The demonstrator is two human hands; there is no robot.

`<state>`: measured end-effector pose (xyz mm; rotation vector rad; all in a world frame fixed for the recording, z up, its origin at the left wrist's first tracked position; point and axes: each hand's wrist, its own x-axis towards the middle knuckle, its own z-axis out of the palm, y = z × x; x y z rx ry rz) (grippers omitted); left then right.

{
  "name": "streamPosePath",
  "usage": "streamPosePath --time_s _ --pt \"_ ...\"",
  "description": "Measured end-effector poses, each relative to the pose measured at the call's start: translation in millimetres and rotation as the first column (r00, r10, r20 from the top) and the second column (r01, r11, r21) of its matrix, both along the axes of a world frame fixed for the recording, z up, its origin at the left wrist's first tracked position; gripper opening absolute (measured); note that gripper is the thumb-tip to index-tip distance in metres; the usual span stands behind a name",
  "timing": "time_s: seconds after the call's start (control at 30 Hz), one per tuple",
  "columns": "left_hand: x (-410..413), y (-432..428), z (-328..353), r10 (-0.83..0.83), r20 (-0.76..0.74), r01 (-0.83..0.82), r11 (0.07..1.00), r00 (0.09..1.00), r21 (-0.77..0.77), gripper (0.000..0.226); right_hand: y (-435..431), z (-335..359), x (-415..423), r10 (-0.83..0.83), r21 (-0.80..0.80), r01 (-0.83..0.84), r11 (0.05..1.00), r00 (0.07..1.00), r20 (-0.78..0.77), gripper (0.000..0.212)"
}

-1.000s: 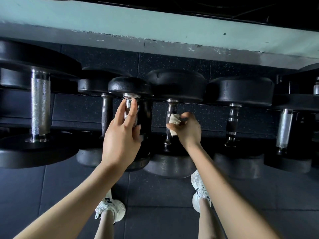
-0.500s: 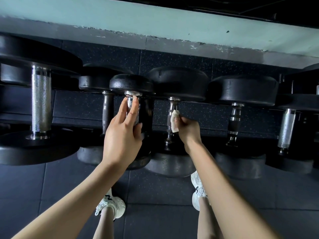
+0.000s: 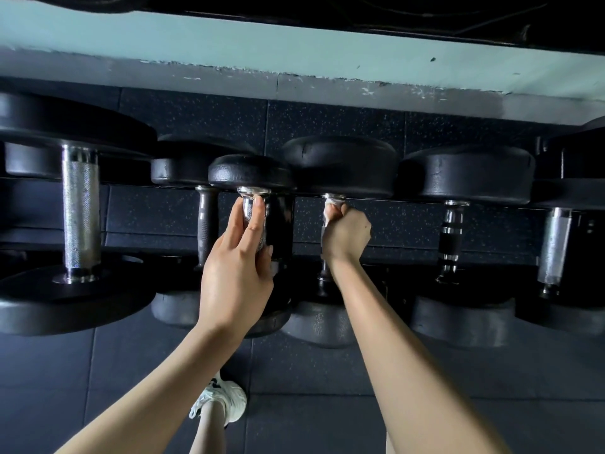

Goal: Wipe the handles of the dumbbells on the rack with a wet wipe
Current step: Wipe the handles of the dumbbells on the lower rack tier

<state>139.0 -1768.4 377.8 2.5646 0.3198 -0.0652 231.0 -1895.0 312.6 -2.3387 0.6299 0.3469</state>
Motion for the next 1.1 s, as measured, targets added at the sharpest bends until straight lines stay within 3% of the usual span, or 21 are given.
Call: streamPosePath --time_s 0.07,0.1,0.13,0.17,0.2,0.23,0.3,0.33,0.47,0.63,0.87,1.03,1.1 --pt "0 -1 0 0.001 -0.001 -0.001 1.0 1.0 0.002 0.068 -8 -2 6 -0.069 0.136 0.075 0.988 0.996 -0.05 0.03" --pt "0 0 1 -0.001 0.0 0.001 1.0 1.0 0.005 0.068 -13 -3 11 -0.143 0.276 0.166 0.947 0.984 -0.103 0.025" --pt "0 -1 0 -0.005 0.0 0.005 1.0 1.0 0.011 0.068 -19 0 16 -0.23 0.455 0.301 0.838 0.951 -0.205 0.019" --pt "0 -1 0 -0.006 0.0 0.006 1.0 1.0 0.018 0.068 -26 2 21 -0.275 0.608 0.425 0.671 0.904 -0.328 0.015" --pt "0 -1 0 -0.005 -0.001 0.005 1.0 1.0 0.026 0.067 -35 5 24 -0.246 0.698 0.485 0.527 0.873 -0.42 0.013" --pt "0 -2 -1 -0.002 -0.003 0.002 1.0 1.0 0.03 0.067 -42 6 26 -0.171 0.744 0.491 0.454 0.867 -0.468 0.01" --pt "-1 -2 -1 0.002 -0.001 -0.002 0.999 1.0 0.039 0.067 -54 5 23 -0.039 0.786 0.459 0.415 0.872 -0.488 0.008" --pt "-1 -2 -2 0.002 0.0 -0.002 0.999 1.0 0.044 0.067 -56 3 19 0.0 0.799 0.435 0.416 0.878 -0.478 0.009" --pt "0 -2 -1 -0.013 -0.006 0.013 0.999 1.0 0.051 0.066 -58 -7 4 0.073 0.754 0.248 0.608 0.929 -0.364 0.01" --pt "0 -1 0 -0.021 -0.021 0.022 0.999 1.0 0.049 0.066 -70 -11 -18 0.273 0.573 -0.015 0.819 0.889 -0.367 0.017" --pt "1 -1 -1 -0.02 -0.019 0.021 0.998 1.0 0.054 0.067 -73 2 -25 0.498 0.338 -0.383 0.86 0.776 -0.387 0.045" --pt "1 -1 0 -0.028 -0.004 0.028 0.997 1.0 0.068 0.067 -52 11 -23 0.511 0.187 -0.492 0.85 0.687 -0.516 0.03" --pt "0 -2 1 -0.025 0.002 0.025 0.998 1.0 0.066 0.067 -42 13 -23 0.474 0.048 -0.534 0.844 0.7 -0.534 0.017"
